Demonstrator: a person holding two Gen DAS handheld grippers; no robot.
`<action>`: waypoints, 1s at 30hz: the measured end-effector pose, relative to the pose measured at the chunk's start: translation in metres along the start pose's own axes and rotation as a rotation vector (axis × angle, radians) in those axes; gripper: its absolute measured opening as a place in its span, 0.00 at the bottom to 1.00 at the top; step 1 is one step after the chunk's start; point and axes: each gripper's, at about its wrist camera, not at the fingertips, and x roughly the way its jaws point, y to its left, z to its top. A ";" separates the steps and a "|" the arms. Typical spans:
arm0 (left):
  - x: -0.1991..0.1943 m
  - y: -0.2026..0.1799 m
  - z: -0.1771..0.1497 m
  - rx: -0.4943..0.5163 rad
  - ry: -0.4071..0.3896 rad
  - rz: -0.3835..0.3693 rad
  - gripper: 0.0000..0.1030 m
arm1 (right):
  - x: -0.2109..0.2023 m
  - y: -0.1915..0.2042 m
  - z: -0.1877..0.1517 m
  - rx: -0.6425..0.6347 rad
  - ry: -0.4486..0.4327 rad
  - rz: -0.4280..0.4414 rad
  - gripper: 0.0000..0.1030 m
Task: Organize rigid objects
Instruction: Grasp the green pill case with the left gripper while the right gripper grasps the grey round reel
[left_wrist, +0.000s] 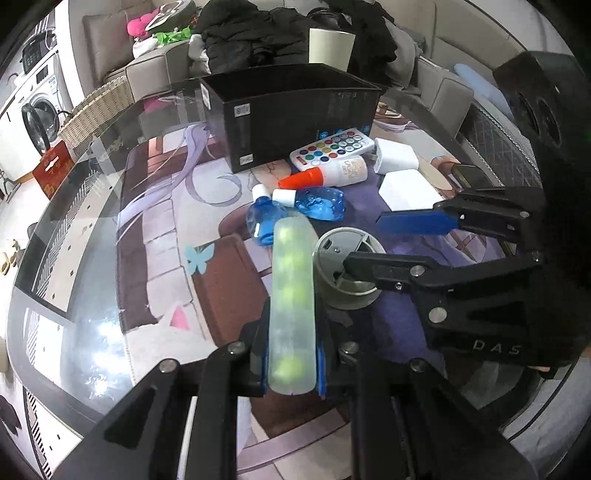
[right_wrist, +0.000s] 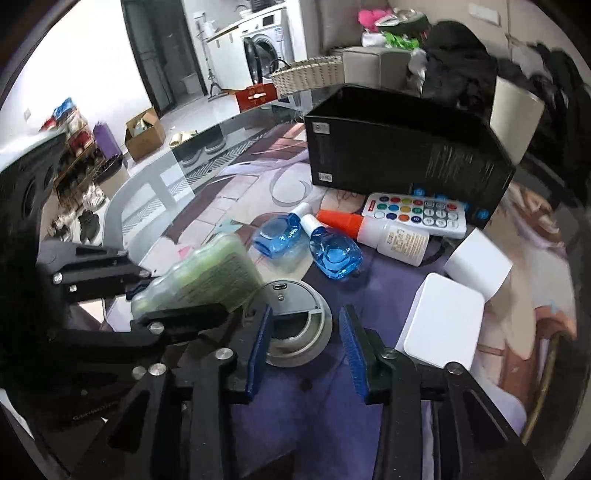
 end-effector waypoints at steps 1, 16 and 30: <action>0.000 0.002 0.000 -0.006 0.003 0.003 0.15 | 0.001 -0.001 0.001 0.003 0.001 -0.003 0.44; -0.005 0.022 -0.008 -0.048 0.004 0.025 0.15 | 0.012 0.014 0.006 0.007 0.015 0.037 0.64; -0.006 0.024 -0.009 -0.055 0.008 0.021 0.15 | 0.025 0.022 0.007 -0.038 0.044 -0.003 0.53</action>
